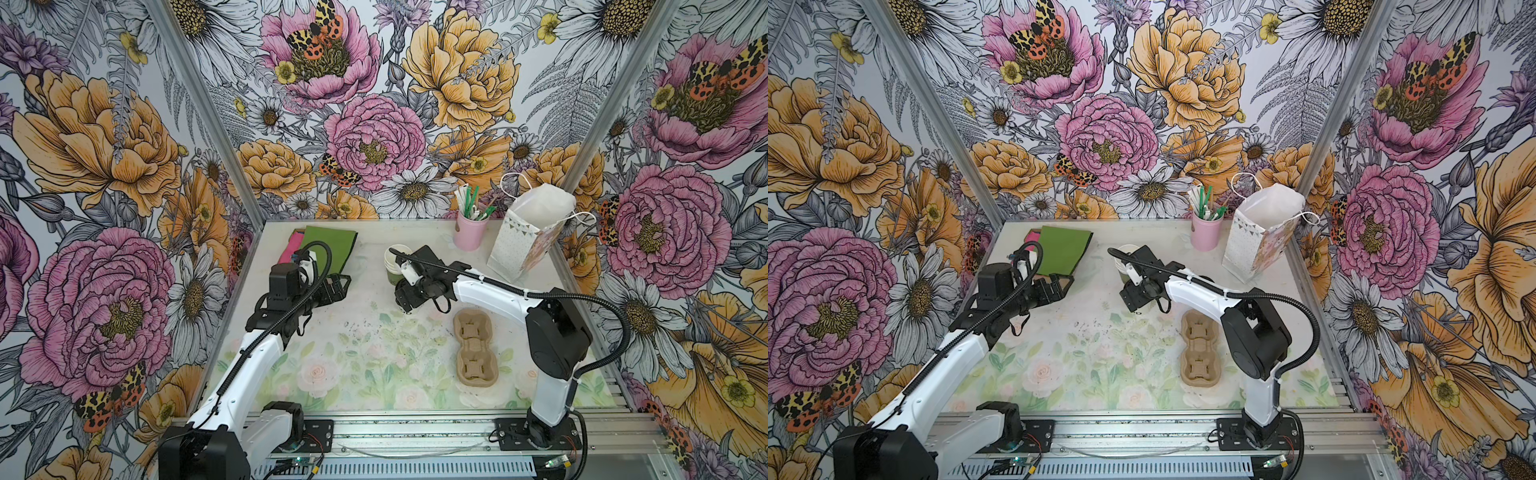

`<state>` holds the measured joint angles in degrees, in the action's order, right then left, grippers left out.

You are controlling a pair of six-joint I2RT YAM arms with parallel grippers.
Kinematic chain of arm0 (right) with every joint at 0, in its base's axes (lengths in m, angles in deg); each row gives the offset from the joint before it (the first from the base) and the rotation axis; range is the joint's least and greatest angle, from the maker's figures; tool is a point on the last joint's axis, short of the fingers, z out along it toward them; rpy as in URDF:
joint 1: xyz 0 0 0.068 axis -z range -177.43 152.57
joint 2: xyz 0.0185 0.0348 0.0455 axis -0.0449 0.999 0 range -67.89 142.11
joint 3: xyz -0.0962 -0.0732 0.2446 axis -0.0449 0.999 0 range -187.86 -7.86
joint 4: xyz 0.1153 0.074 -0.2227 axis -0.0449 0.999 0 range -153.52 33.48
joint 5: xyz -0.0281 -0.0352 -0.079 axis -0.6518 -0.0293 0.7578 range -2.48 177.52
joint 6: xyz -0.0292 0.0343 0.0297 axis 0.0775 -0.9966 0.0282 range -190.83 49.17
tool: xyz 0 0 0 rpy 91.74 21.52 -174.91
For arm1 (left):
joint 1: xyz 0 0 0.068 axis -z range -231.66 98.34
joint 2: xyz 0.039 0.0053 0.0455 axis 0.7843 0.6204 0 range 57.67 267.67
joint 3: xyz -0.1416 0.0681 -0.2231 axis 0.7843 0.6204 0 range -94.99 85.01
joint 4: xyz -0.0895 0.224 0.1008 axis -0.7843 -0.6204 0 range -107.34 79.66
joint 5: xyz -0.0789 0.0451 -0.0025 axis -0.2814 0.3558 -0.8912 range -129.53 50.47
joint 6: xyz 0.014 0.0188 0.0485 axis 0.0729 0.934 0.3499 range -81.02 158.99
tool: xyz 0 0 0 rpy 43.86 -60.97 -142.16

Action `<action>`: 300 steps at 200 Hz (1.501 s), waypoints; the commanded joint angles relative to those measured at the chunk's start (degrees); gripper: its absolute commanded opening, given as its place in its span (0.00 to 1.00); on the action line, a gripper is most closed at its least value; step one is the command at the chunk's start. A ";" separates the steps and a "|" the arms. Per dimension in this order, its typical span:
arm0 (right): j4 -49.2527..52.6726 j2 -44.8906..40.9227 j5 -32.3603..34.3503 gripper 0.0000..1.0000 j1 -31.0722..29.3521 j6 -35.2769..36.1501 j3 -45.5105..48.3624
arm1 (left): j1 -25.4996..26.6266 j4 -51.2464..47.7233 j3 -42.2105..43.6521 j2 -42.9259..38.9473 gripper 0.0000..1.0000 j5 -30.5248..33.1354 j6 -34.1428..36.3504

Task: Pack the takeout coffee
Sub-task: 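Carry the lidded cup beside the green cup stack and lower it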

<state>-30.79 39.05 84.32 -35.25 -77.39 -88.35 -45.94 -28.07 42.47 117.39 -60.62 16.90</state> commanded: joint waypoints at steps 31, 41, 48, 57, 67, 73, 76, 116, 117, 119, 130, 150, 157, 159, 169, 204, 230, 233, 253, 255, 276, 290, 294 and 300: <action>-0.12 0.72 1.10 0.91 7.06 1.11 -2.41 | -0.18 1.04 -0.83 -0.03 0.99 -1.38 0.29; -0.04 1.50 1.18 0.91 8.27 1.34 -3.45 | -0.24 1.05 -0.80 -0.13 0.99 -1.35 0.31; -0.04 1.94 1.15 0.91 8.99 1.42 -4.20 | -0.18 1.04 -0.74 -0.29 0.99 -1.33 0.23; -0.12 2.64 1.14 0.91 9.90 1.47 -5.02 | -0.18 1.04 -0.71 -0.40 0.99 -1.34 0.21; -0.04 3.32 1.22 0.91 10.84 1.68 -5.72 | -0.10 1.04 -0.70 -0.49 0.99 -1.33 0.23; -0.04 3.70 1.43 0.91 11.32 1.72 -6.26 | -0.09 0.99 -0.70 -0.57 0.99 -1.33 0.23; -0.04 3.86 1.44 0.91 11.55 1.73 -6.45 | -0.11 1.05 -0.70 -0.57 0.99 -1.33 0.13; -0.04 5.80 1.16 0.92 13.19 2.27 -8.19 | -0.01 1.04 -0.79 -0.51 0.99 -1.33 0.27; -0.04 5.86 1.17 0.92 13.20 2.27 -8.24 | -0.05 1.04 -0.79 -0.50 0.99 -1.33 0.23; -0.04 5.90 1.27 0.92 13.21 2.31 -8.25 | -0.04 1.04 -0.79 -0.49 0.99 -1.38 0.21; -0.04 6.20 1.43 0.93 13.30 2.37 -8.30 | 0.00 1.04 -0.87 -0.45 0.99 -1.42 0.20; -0.04 6.62 1.10 0.95 13.43 2.30 -8.28 | -0.05 1.05 -0.86 -0.42 0.99 -1.42 0.20; -0.02 6.62 1.09 0.97 13.47 2.30 -8.28 | 0.01 1.04 -0.87 -0.40 0.99 -1.41 0.21; 0.01 6.62 1.05 0.97 13.47 2.27 -8.28 | -0.02 1.04 -0.87 -0.40 0.99 -1.44 0.20; 0.12 6.54 1.05 0.99 13.57 2.18 -8.37 | 0.00 1.04 -0.87 -0.35 0.99 -1.42 0.26; 1.55 4.51 1.09 0.99 13.55 1.84 -9.94 | -0.05 1.04 -0.82 -0.40 0.99 -1.42 0.21; 2.22 1.40 1.23 0.99 13.57 1.74 -10.39 | -0.01 1.04 -0.96 -0.52 0.99 -1.34 0.22; 2.39 1.03 1.34 1.00 13.52 1.73 -10.39 | -0.04 1.04 -0.89 -0.49 0.99 -1.33 0.20; 2.85 -1.52 1.70 1.00 13.57 1.96 -10.30 | -0.05 1.08 -0.96 -0.42 0.99 -1.30 0.20; 2.91 -1.74 1.70 0.99 13.57 1.99 -10.30 | -0.01 1.05 -0.96 -0.40 0.99 -1.26 0.20; 3.08 -4.72 1.01 1.00 13.57 1.99 -10.44 | 0.04 1.05 -0.96 -0.31 0.99 -1.29 0.20; 3.04 -6.67 0.54 1.00 13.57 1.97 -10.56 | 0.08 1.04 -0.96 -0.22 0.99 -1.08 0.20; 3.07 -7.22 0.51 1.00 13.57 1.99 -10.69 | 0.02 1.04 -0.96 -0.15 0.99 -1.06 0.28; 3.04 -8.02 0.62 0.99 13.56 1.95 -10.87 | 0.05 1.04 -0.91 -0.13 0.99 -1.07 0.21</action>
<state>-27.90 35.97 84.93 -21.92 -75.69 -96.87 -45.94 -28.07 42.47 117.39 -60.81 16.90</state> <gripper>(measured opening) 0.995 0.988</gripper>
